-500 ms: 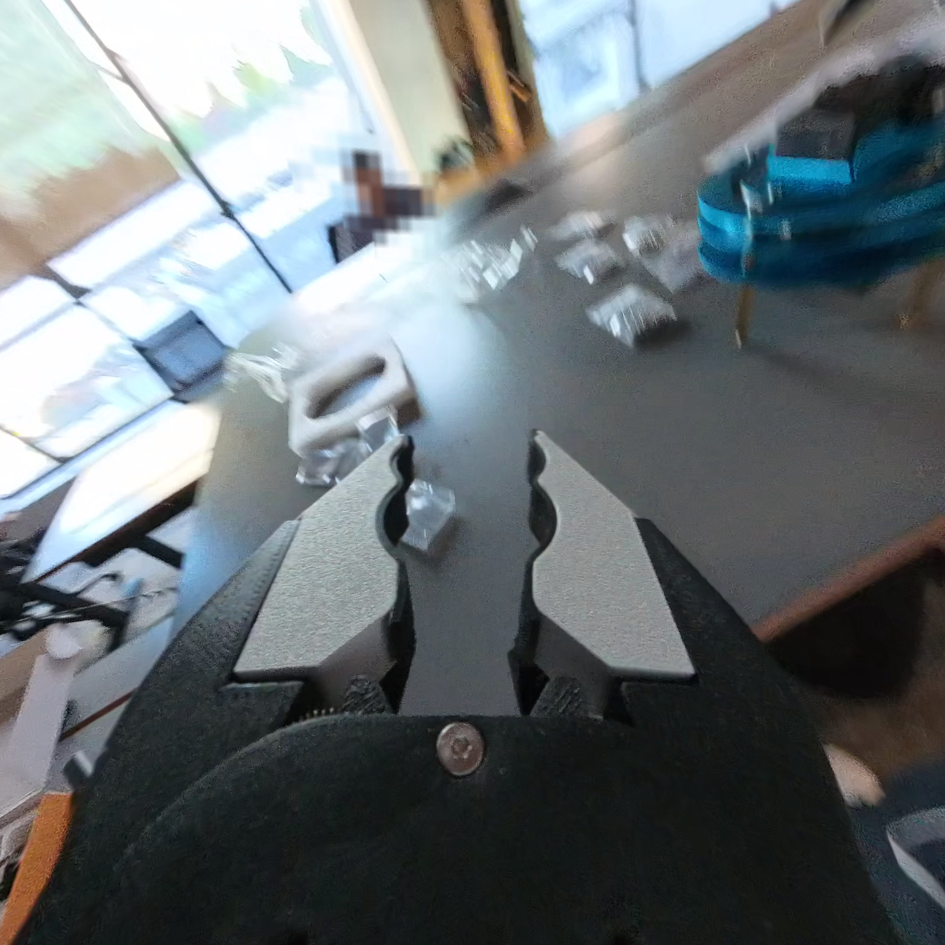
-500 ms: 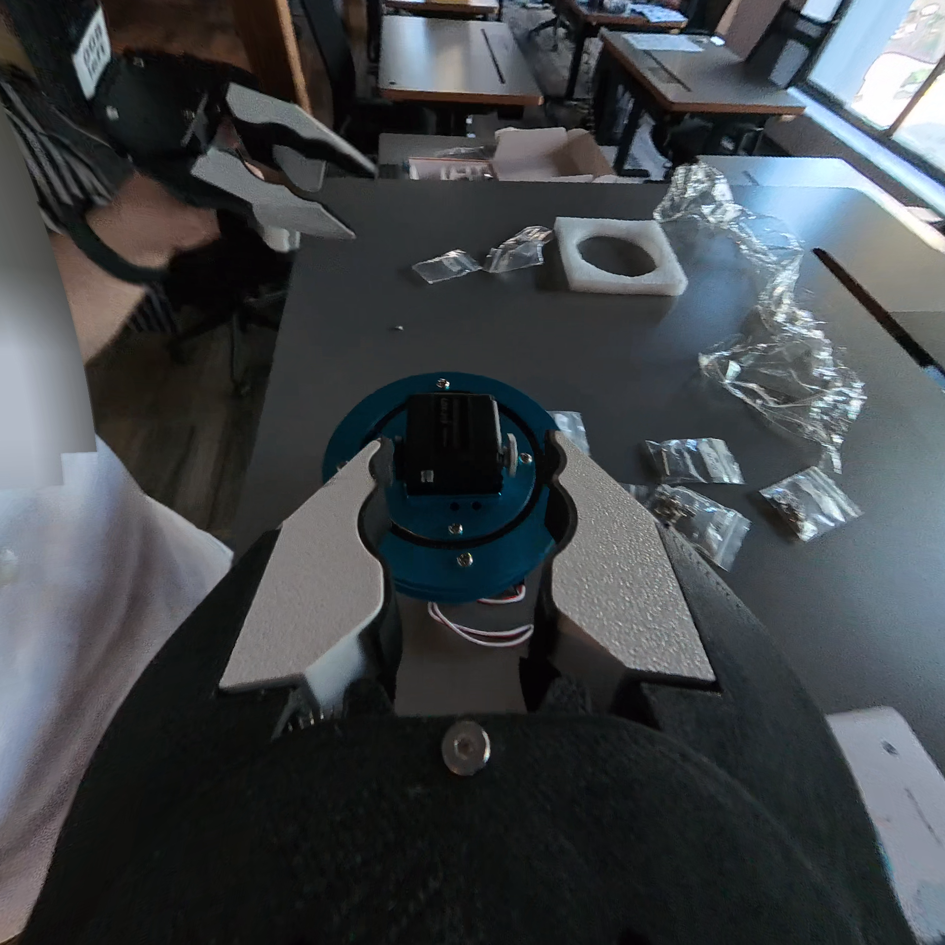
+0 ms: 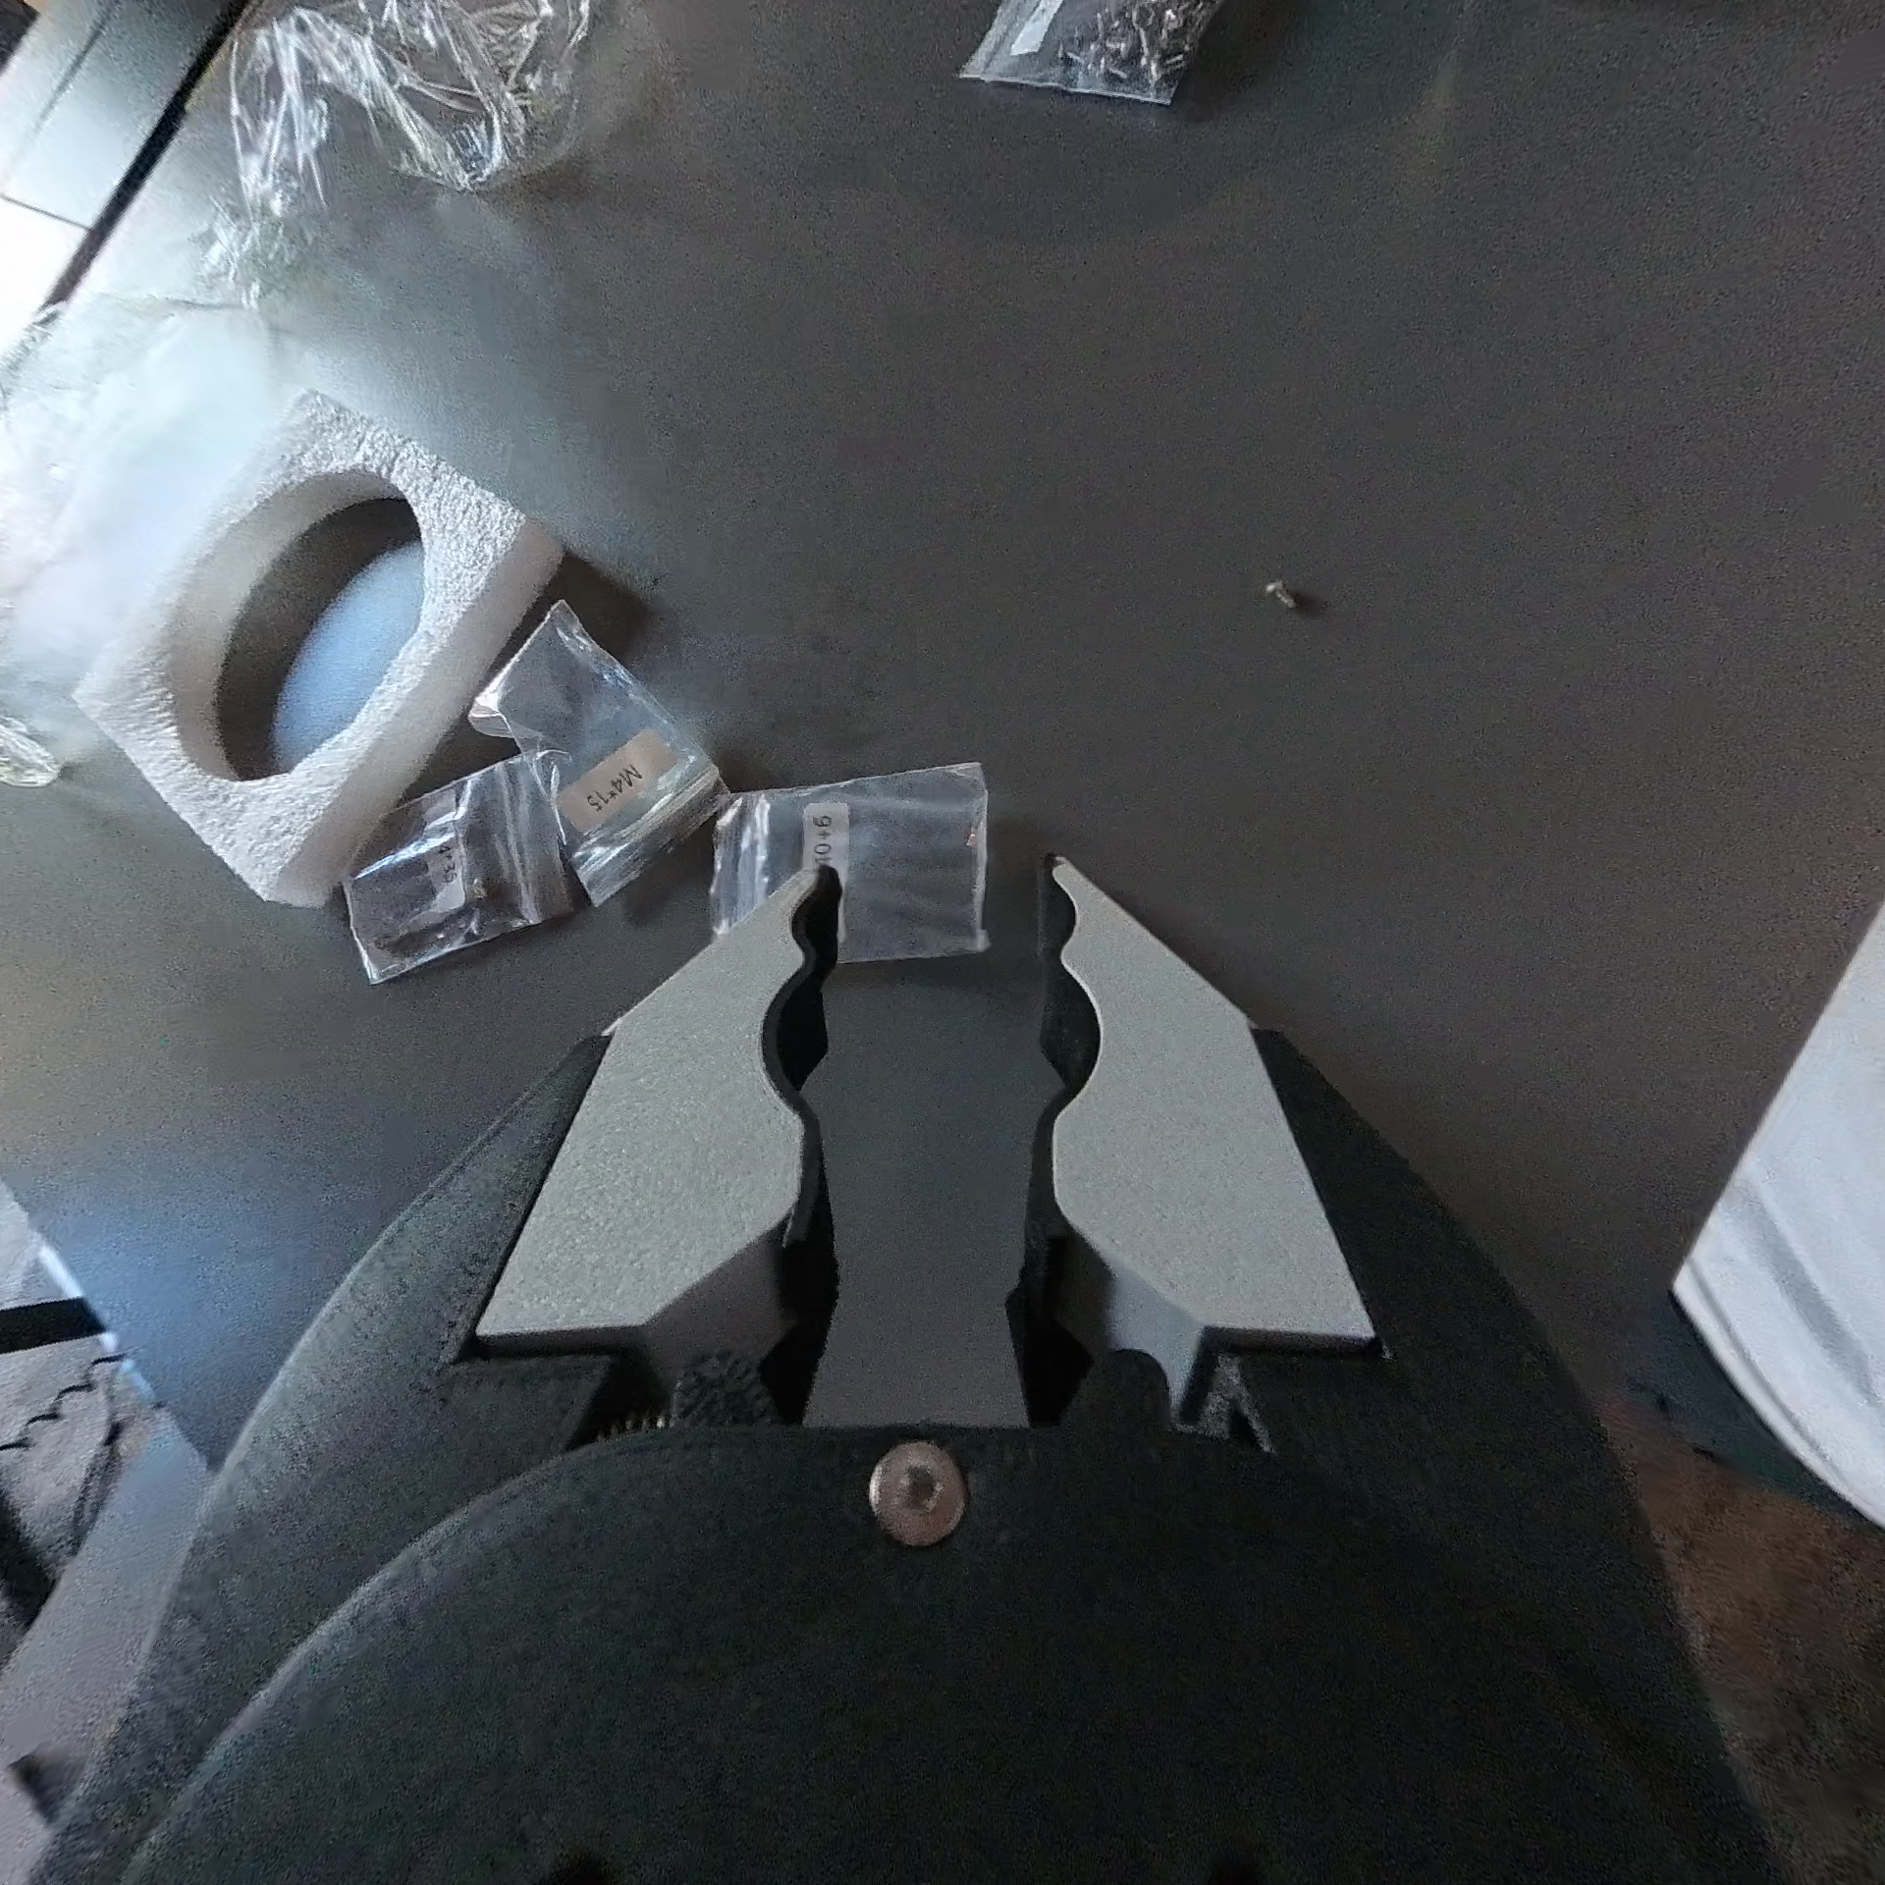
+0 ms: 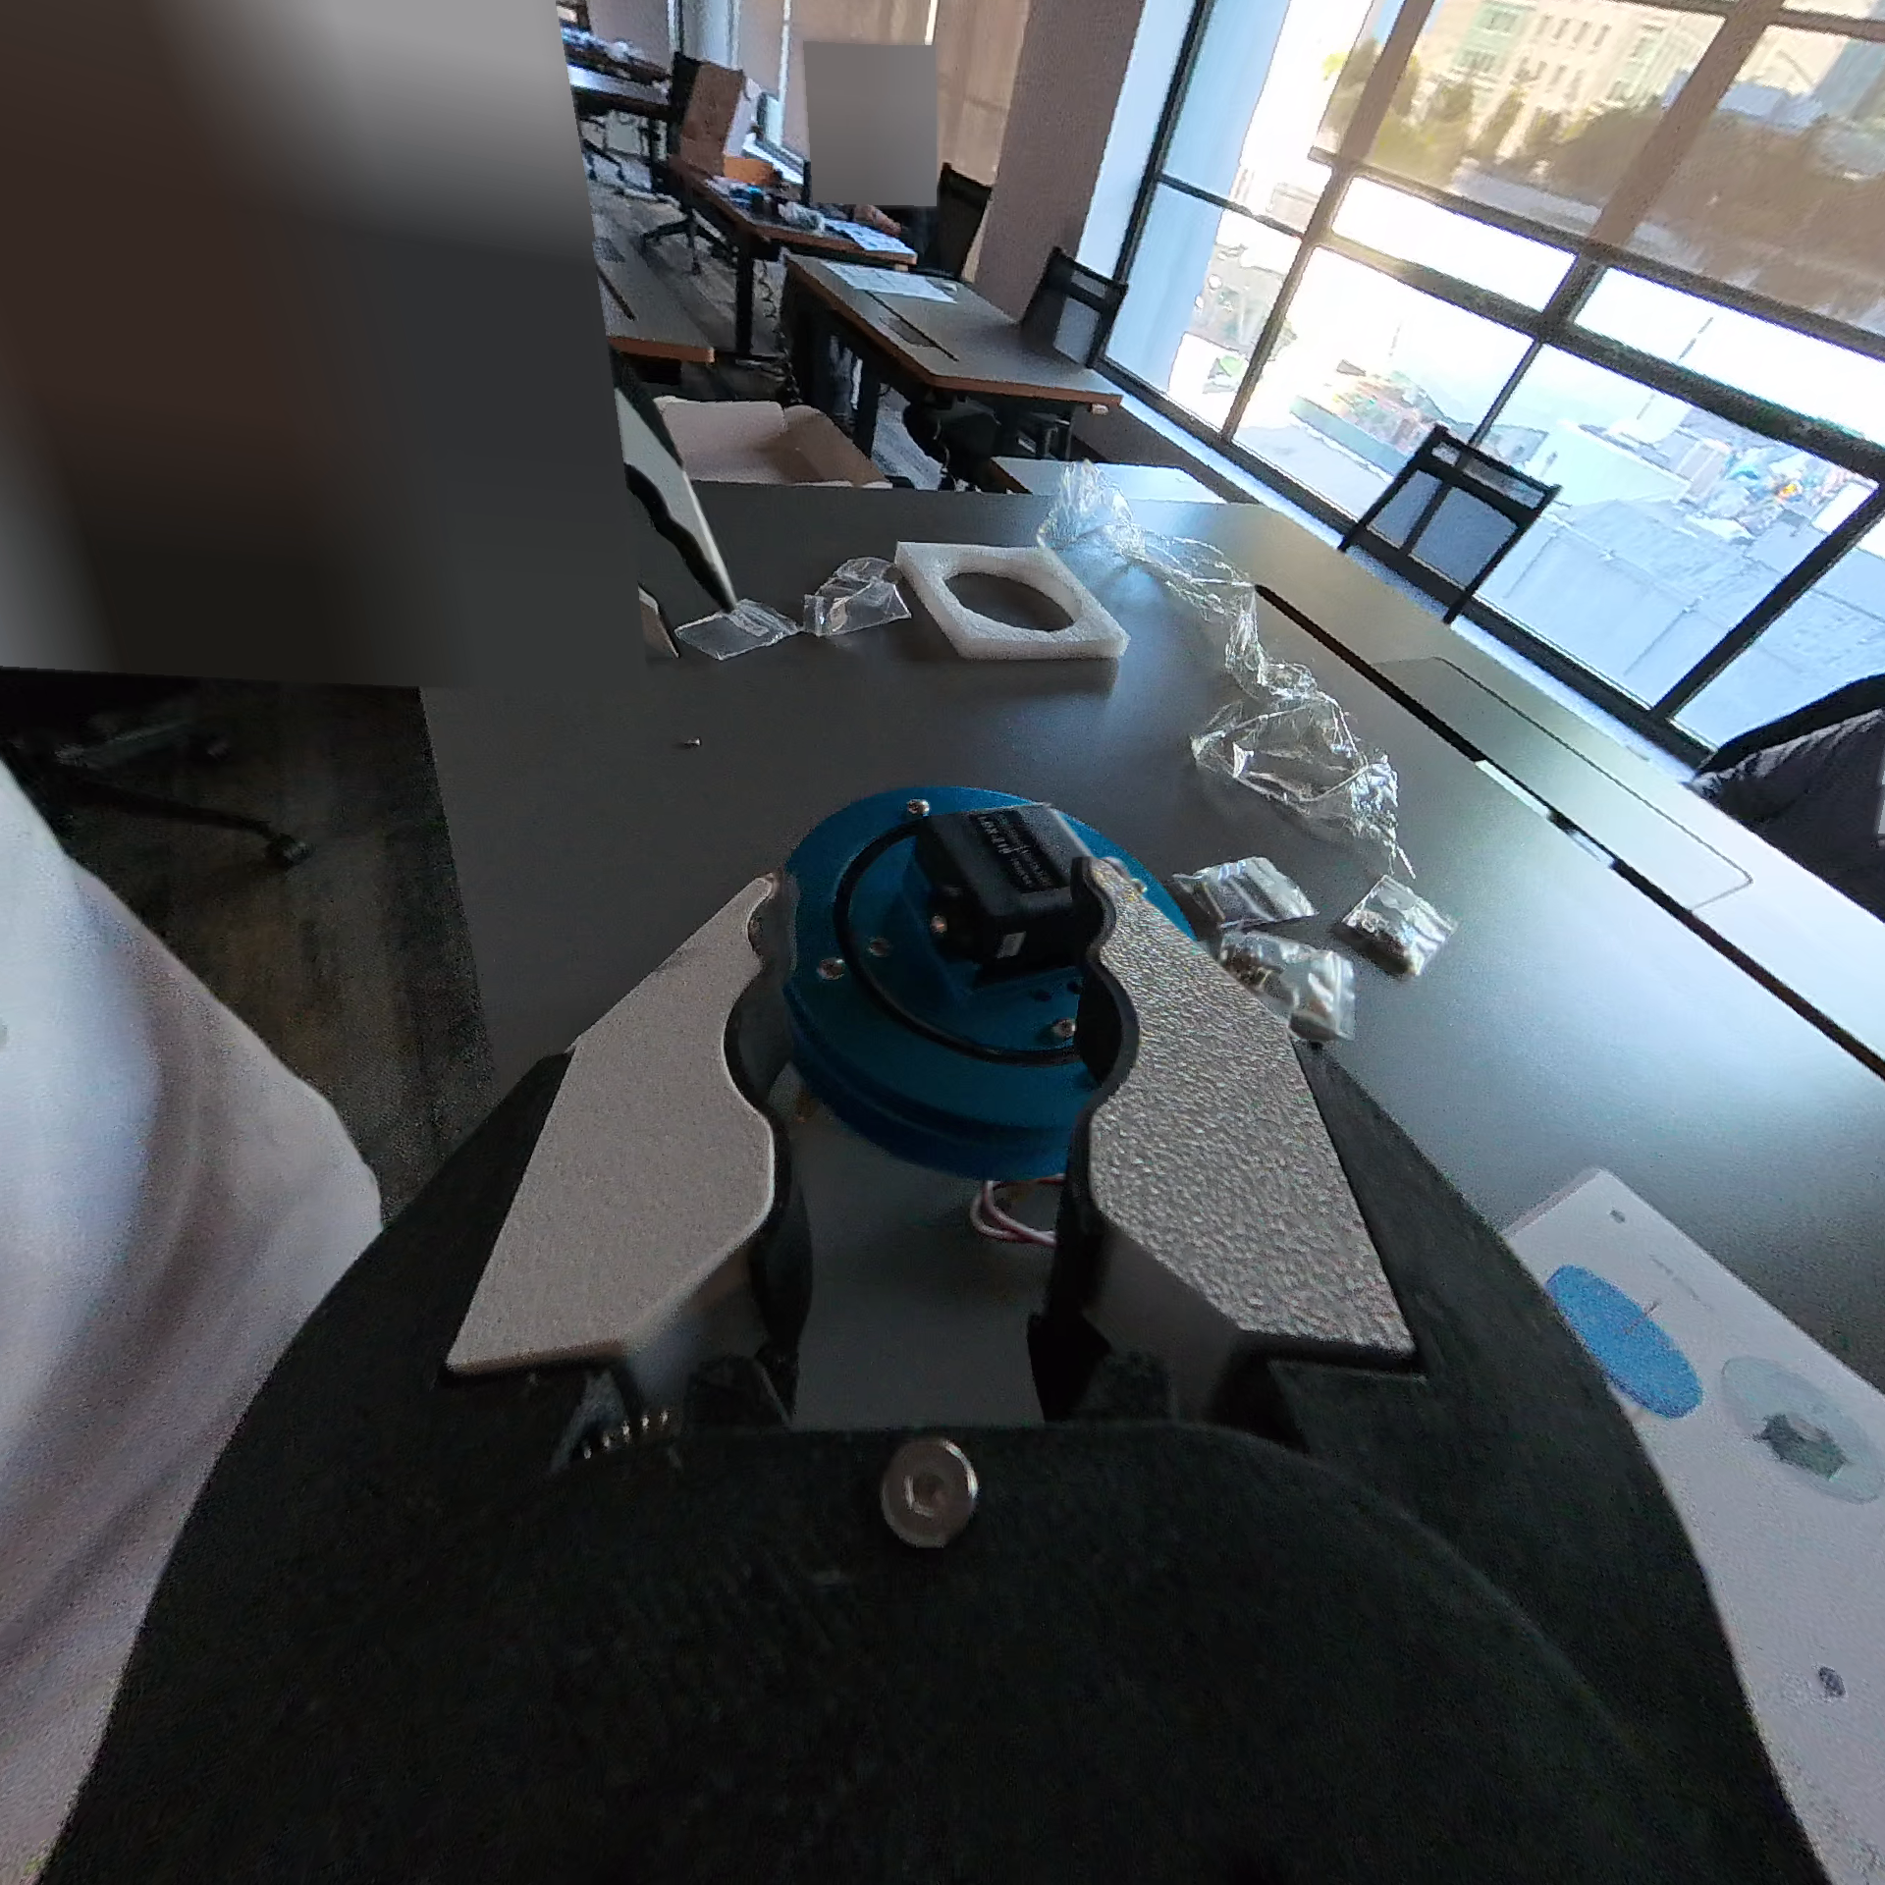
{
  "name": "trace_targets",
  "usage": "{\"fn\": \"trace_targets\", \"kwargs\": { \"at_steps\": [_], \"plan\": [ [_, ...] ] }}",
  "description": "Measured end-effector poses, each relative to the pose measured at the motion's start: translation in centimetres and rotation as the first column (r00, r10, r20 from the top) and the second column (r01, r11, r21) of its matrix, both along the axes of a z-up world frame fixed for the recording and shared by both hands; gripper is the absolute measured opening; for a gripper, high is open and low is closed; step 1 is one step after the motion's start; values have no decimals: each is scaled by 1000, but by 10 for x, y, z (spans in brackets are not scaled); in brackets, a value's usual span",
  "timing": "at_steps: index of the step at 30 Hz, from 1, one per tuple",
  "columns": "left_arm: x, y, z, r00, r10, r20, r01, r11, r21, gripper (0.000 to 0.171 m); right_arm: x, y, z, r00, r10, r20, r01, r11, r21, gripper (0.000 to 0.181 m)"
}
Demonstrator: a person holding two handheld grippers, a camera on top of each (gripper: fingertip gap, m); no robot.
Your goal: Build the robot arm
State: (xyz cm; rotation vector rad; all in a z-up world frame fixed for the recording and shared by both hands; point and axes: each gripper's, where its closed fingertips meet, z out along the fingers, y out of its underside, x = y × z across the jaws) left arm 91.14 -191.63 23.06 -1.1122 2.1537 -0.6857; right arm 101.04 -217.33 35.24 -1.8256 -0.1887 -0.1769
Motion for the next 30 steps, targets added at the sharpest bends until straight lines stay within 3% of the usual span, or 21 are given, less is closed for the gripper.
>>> {"fn": "trace_targets", "kwargs": {
  "at_steps": [5, 8, 11, 15, 18, 20, 23, 26, 30],
  "plan": [
    [4, -4, -4, 996, -68, -53, 60, 987, -148, 16, -16, -6, -11, 997, -69, -20, 68, 997, -23, 53],
    [5, -5, -4, 996, -76, -52, 61, 968, -243, 13, -23, -6, -13, 995, -88, -47, 88, 996, -19, 50],
    [3, -2, -3, 996, -71, -58, 52, 962, -270, 0, -27, 0, -13, 993, -101, -61, 101, 995, -10, 48],
    [3, 4, 2, 999, -44, -31, 34, 965, -260, 0, -38, 16, -3, 996, -90, -18, 90, 996, 26, 39],
    [0, -5, 23, 998, -59, 12, 59, 926, -374, 0, -55, 36, 18, 998, -57, 24, 54, 991, 122, 27],
    [-7, -20, 52, 991, -115, 64, 132, 839, -528, 0, -74, 54, 33, 1000, 13, 11, -15, 982, 189, 26],
    [-24, -40, 99, 962, -248, 117, 254, 642, -723, 0, -108, 91, 37, 984, 179, -15, -174, 969, 176, 26],
    [-36, -50, 126, 913, -379, 149, 347, 533, -772, 0, -130, 137, 37, 954, 299, 19, -299, 948, 112, 39],
    [-57, -64, 157, 808, -563, 176, 426, 352, -833, 0, -139, 191, 36, 911, 412, -24, -412, 911, 27, 50]
  ]
}}
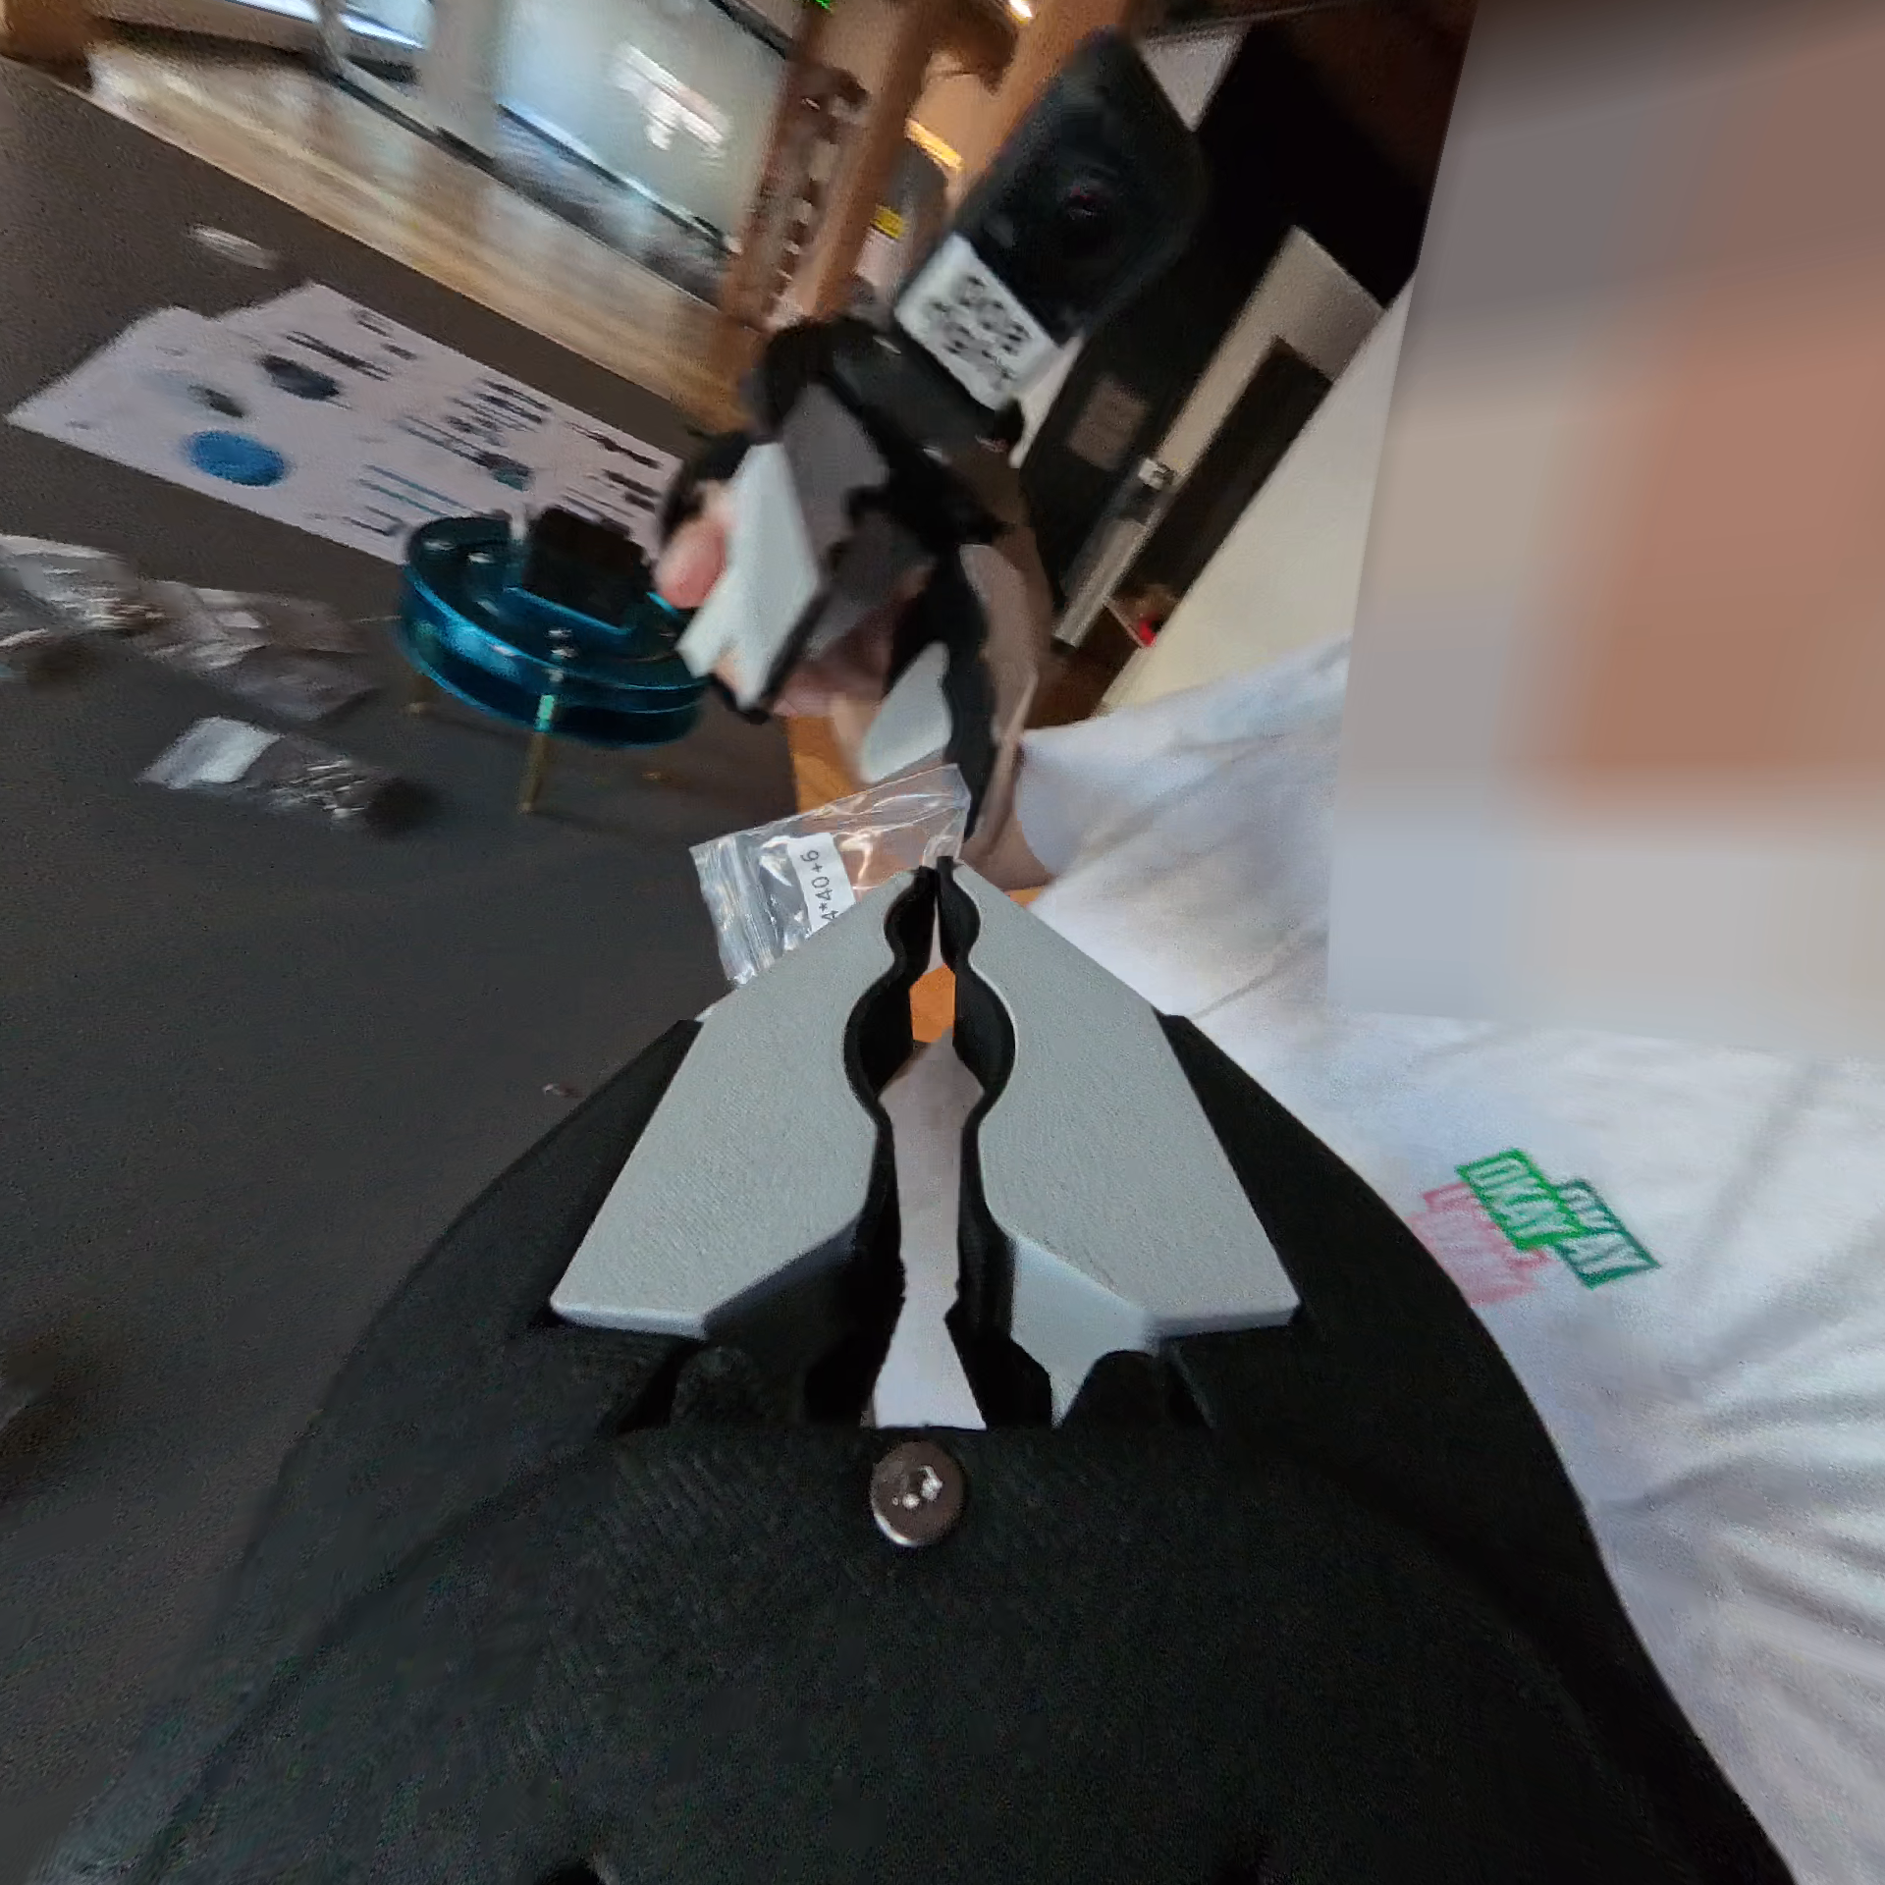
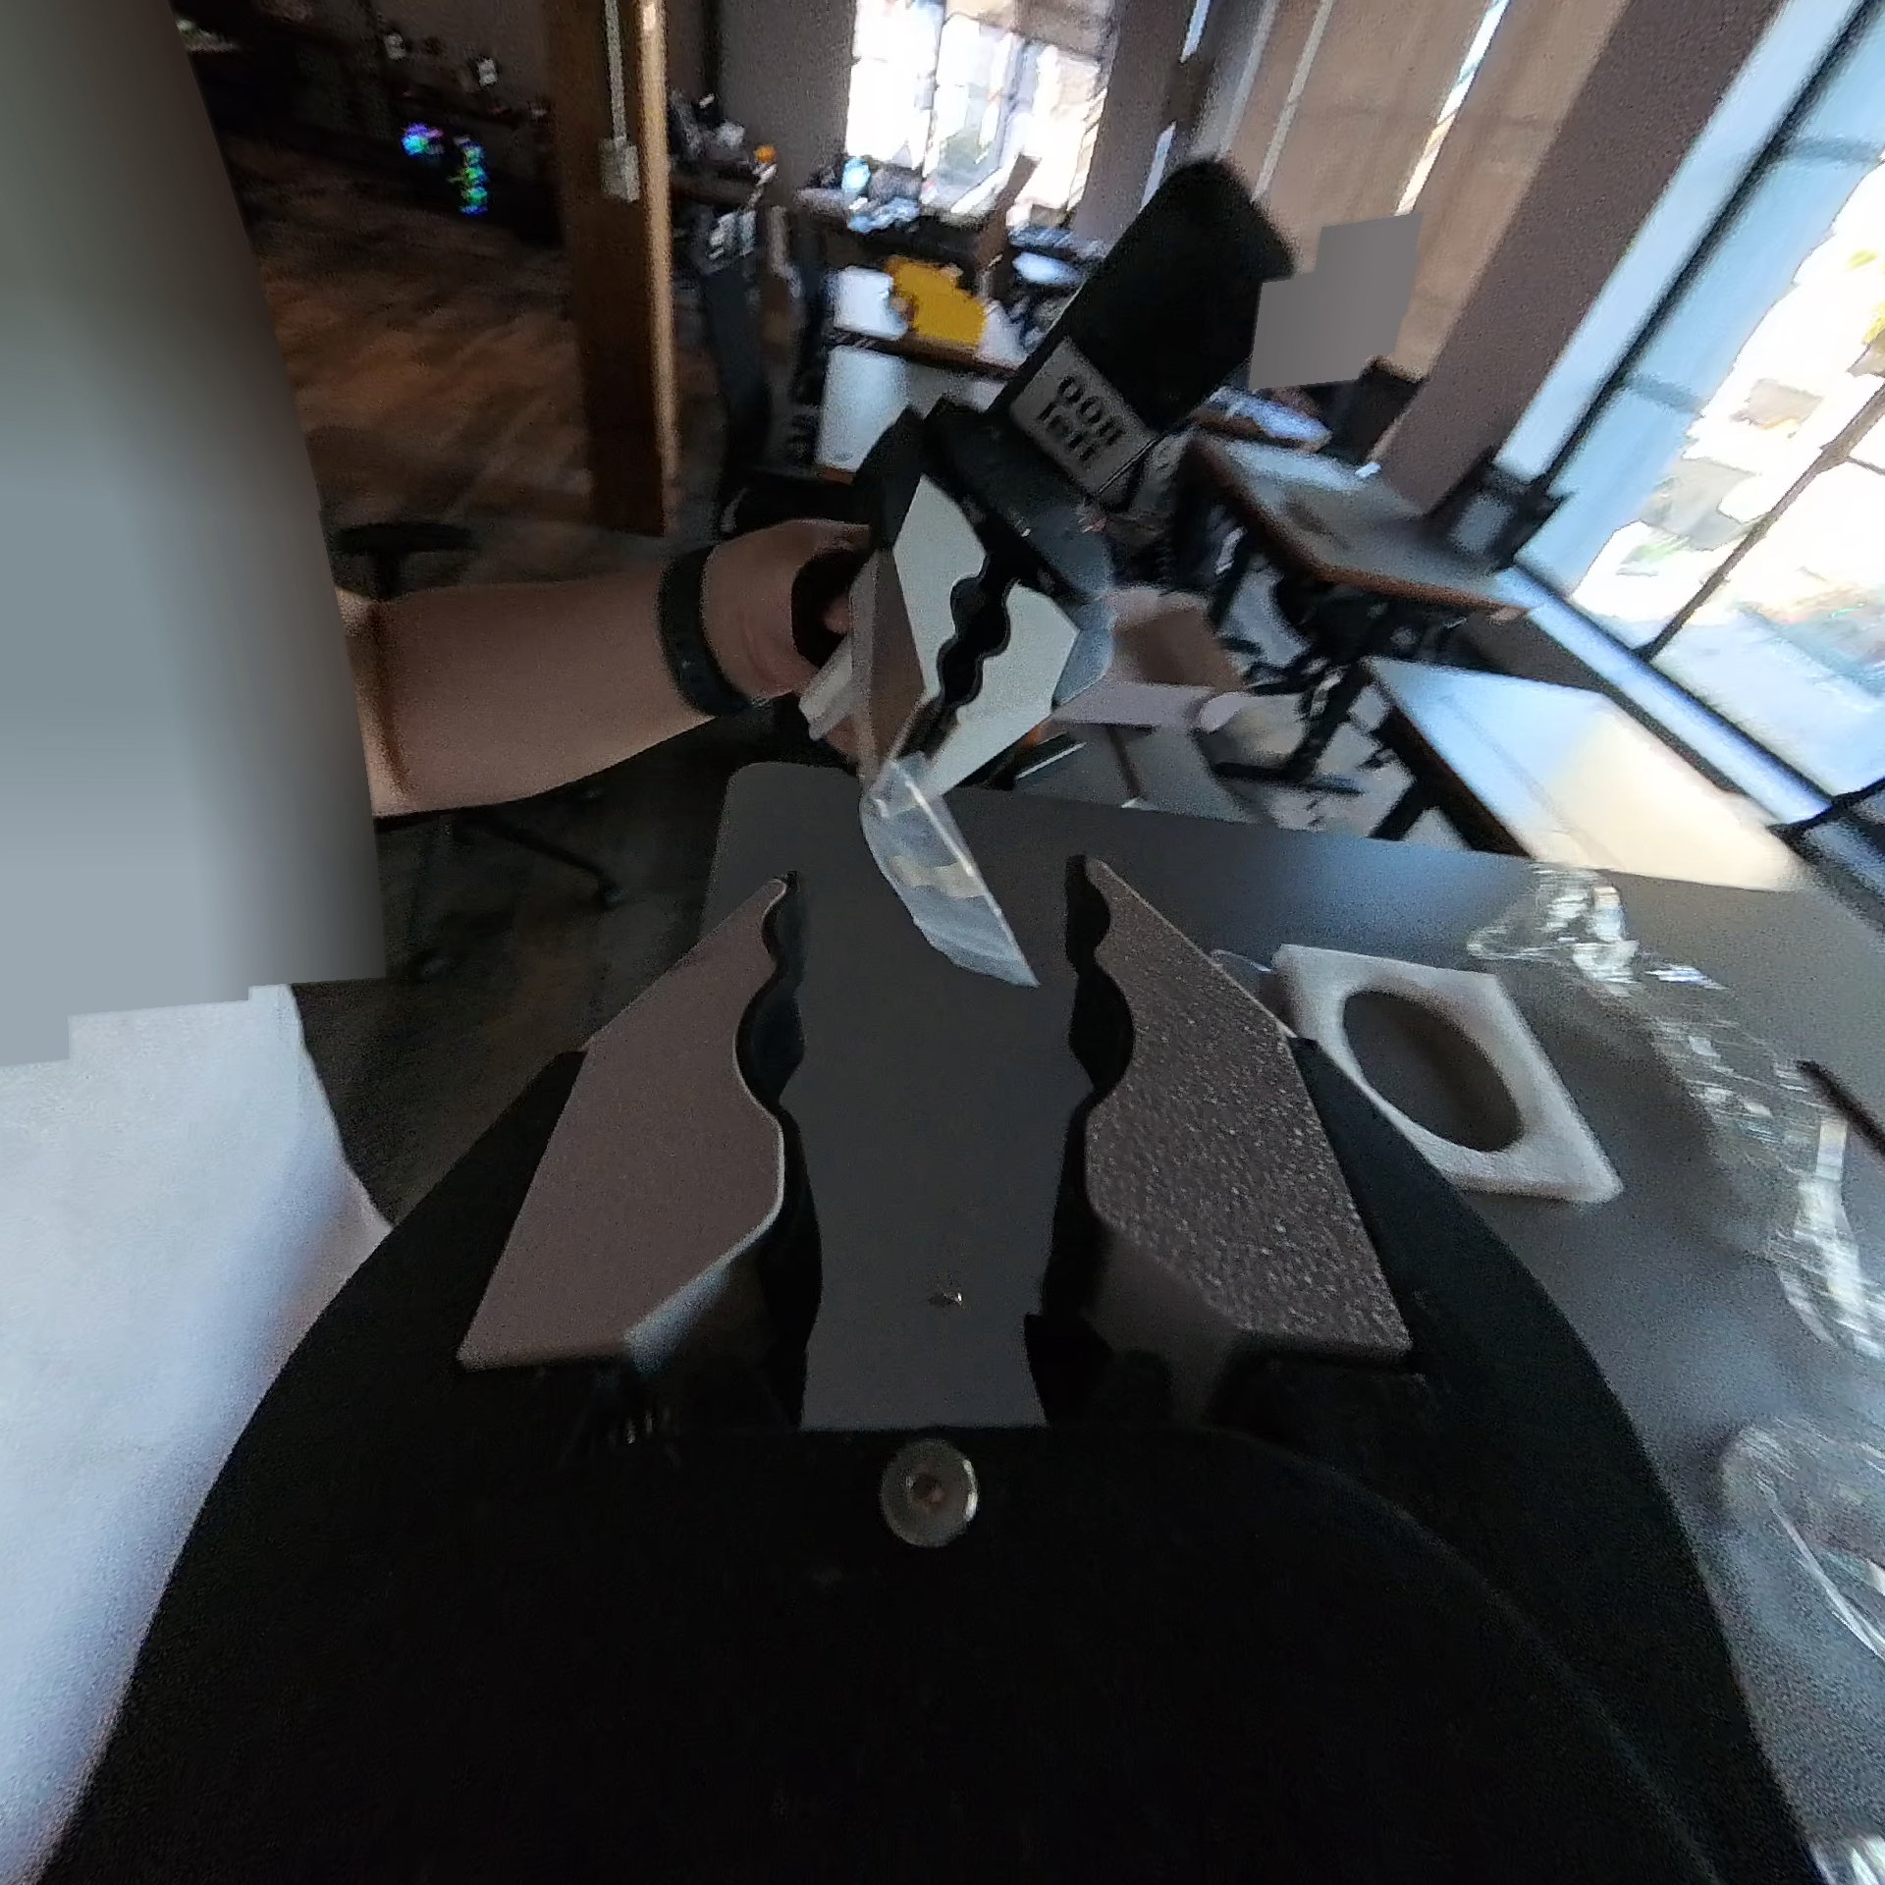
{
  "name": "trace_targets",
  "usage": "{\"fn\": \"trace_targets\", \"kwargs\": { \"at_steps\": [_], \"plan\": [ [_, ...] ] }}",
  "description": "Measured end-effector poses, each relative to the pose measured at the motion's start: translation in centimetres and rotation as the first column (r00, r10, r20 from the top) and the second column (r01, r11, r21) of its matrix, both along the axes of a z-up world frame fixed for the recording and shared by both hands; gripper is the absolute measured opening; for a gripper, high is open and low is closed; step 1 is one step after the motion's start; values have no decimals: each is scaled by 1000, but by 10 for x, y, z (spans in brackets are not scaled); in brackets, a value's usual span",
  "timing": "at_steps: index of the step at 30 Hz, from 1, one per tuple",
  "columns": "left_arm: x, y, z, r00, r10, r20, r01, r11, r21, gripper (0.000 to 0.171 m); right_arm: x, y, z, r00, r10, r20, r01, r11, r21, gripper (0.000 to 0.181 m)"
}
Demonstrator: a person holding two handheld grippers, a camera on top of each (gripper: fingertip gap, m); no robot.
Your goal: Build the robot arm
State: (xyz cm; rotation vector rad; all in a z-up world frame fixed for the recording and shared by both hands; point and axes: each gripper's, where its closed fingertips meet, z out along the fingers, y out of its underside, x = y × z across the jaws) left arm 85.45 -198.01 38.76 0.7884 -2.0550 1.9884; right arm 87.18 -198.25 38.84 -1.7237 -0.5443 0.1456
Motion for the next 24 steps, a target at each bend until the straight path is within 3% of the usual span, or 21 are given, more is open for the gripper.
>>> {"fn": "trace_targets", "kwargs": {
  "at_steps": [2, 6, 7, 8, 10, 13, 16, 17, 19, 21, 24],
  "plan": [
    [-9, -5, 9, 997, -82, -4, 82, 996, -16, 0, -7, 11, -4, 996, 83, -33, -85, 994, -67, 51],
    [-20, -11, 25, 987, -159, 6, 159, 984, -78, 0, -23, 6, -8, 976, 196, -95, -208, 967, -144, 0],
    [-20, -10, 29, 988, -155, 11, 156, 983, -100, 0, -25, 3, -6, 971, 207, -121, -223, 966, -135, 0],
    [-16, -6, 32, 993, -117, 28, 120, 986, -119, 2, -25, 2, -5, 969, 198, -147, -217, 967, -130, 0],
    [-1, 13, 38, 996, 48, 81, -33, 985, -170, 33, -18, 3, -2, 967, 133, -217, -159, 981, -110, 0],
    [18, 37, 32, 932, 329, 154, -298, 935, -194, 50, -11, 1, 5, 906, 68, -417, -125, 986, -110, 0],
    [15, 19, 26, 910, 373, 182, -343, 923, -176, 61, -2, 4, -2, 865, 1, -503, -84, 986, -143, 0],
    [19, 14, 23, 904, 389, 176, -365, 918, -155, 58, 0, 5, -7, 872, -16, -489, -70, 985, -158, 0],
    [27, 4, 14, 911, 386, 147, -373, 921, -109, 20, 0, 7, -11, 887, -23, -460, -51, 988, -146, 0],
    [31, -4, 5, 935, 343, 91, -337, 938, -79, 0, -1, 8, -10, 898, -22, -439, -35, 992, -120, 0],
    [23, -11, 16, 975, 197, -99, -216, 947, -238, 0, -4, 3, -1, 952, 37, -304, -34, 999, 16, 0]
  ]
}}
